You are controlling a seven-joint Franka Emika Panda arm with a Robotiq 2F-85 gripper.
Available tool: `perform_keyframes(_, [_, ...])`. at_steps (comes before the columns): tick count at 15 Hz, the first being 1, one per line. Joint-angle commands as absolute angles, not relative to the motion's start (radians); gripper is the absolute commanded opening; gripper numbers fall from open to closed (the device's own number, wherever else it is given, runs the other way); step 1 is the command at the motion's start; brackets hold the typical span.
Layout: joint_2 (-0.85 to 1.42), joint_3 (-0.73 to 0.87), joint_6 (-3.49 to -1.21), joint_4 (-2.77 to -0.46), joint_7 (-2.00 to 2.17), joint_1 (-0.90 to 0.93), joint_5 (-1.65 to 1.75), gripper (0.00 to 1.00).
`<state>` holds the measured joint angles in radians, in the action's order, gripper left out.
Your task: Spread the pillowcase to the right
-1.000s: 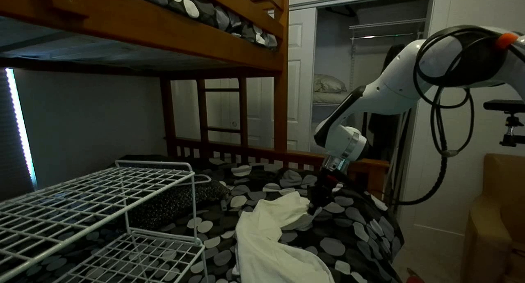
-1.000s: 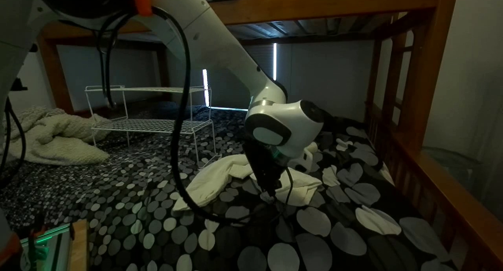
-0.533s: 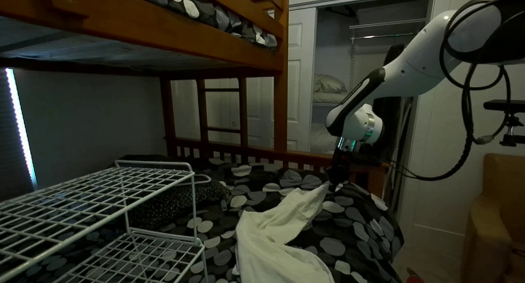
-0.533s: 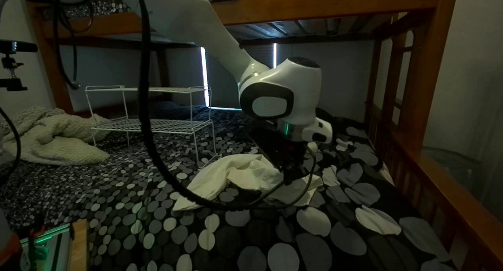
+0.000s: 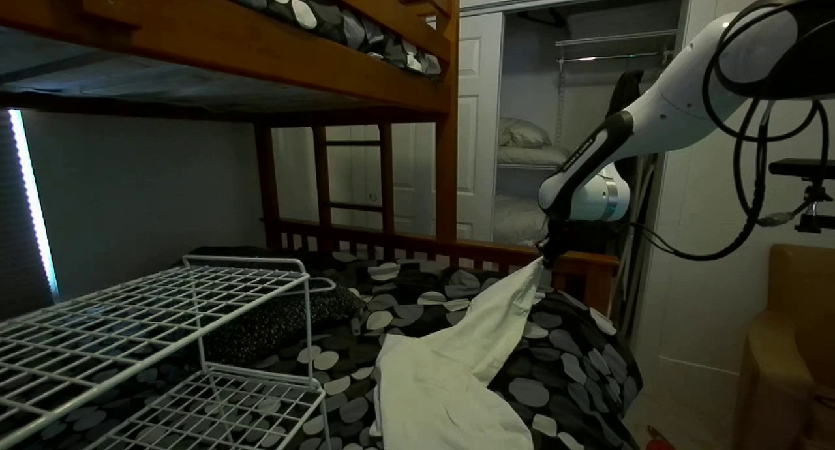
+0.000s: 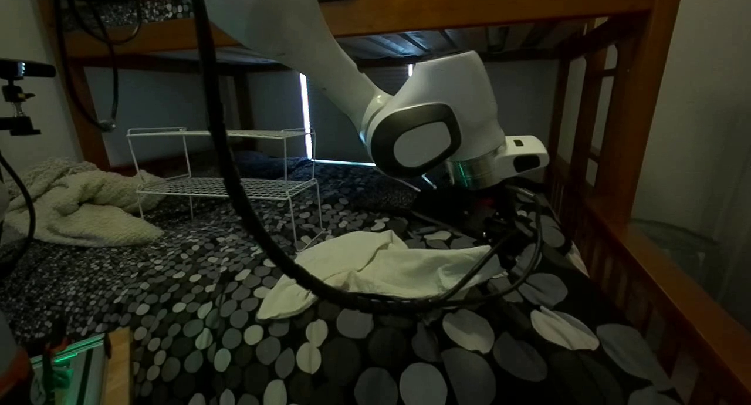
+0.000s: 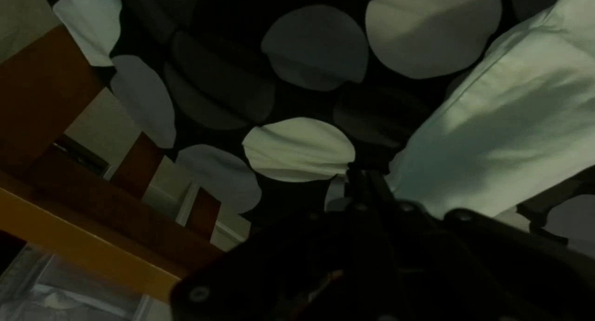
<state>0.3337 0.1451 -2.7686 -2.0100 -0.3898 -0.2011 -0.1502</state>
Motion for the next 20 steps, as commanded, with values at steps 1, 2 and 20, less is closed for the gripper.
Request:
perform_keyframes(1, [0.331, 0.115, -2.770, -2.011, -0.368, -0.231, -0.120, 0.03])
perform_keyframes(2, [0.331, 0.115, -2.771, -2.011, -0.368, -0.231, -0.119, 0.03])
perform_keyframes(20, [0.625, 0.313, -3.013, -1.768, -0.140, -0.214, 0.133, 0.01])
